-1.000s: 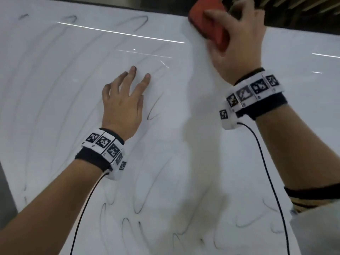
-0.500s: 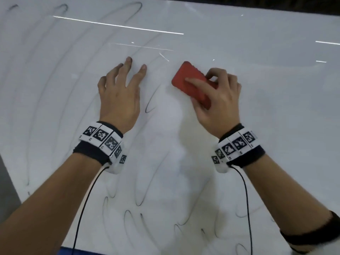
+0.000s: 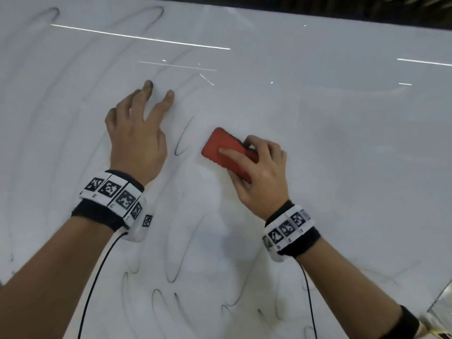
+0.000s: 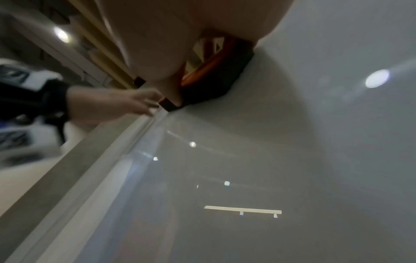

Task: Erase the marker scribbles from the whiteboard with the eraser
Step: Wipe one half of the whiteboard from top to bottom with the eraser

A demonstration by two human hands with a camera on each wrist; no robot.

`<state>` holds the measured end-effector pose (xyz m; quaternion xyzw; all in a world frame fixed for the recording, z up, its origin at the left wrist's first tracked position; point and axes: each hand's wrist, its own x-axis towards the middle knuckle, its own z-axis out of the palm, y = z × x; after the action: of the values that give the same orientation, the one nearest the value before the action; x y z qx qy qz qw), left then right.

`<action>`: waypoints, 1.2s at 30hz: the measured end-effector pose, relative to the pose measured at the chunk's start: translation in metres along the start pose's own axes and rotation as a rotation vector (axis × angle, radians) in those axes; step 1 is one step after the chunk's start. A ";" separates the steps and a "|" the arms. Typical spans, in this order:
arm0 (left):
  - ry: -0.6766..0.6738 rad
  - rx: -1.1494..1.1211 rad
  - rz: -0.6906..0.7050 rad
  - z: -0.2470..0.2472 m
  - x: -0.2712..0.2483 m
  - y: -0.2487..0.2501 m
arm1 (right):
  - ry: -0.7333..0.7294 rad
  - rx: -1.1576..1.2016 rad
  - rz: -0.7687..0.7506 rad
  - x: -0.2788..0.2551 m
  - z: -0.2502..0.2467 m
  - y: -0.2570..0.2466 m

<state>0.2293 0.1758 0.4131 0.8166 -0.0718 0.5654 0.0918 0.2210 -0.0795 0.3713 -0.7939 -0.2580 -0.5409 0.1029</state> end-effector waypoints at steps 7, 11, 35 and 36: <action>-0.100 0.019 0.015 -0.009 -0.001 0.000 | -0.382 -0.007 -0.331 -0.108 0.036 -0.018; -0.178 -0.001 -0.017 -0.011 -0.002 0.003 | -0.092 0.002 -0.042 -0.029 0.014 -0.024; -0.162 -0.048 0.008 0.023 -0.084 0.026 | -0.514 -0.007 -0.343 -0.246 0.072 -0.033; -0.159 -0.057 -0.002 0.024 -0.085 0.028 | -0.548 -0.012 -0.368 -0.253 0.069 -0.029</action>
<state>0.2151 0.1444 0.3271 0.8561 -0.0942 0.4962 0.1098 0.1901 -0.1002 0.1097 -0.8504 -0.4123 -0.3182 -0.0744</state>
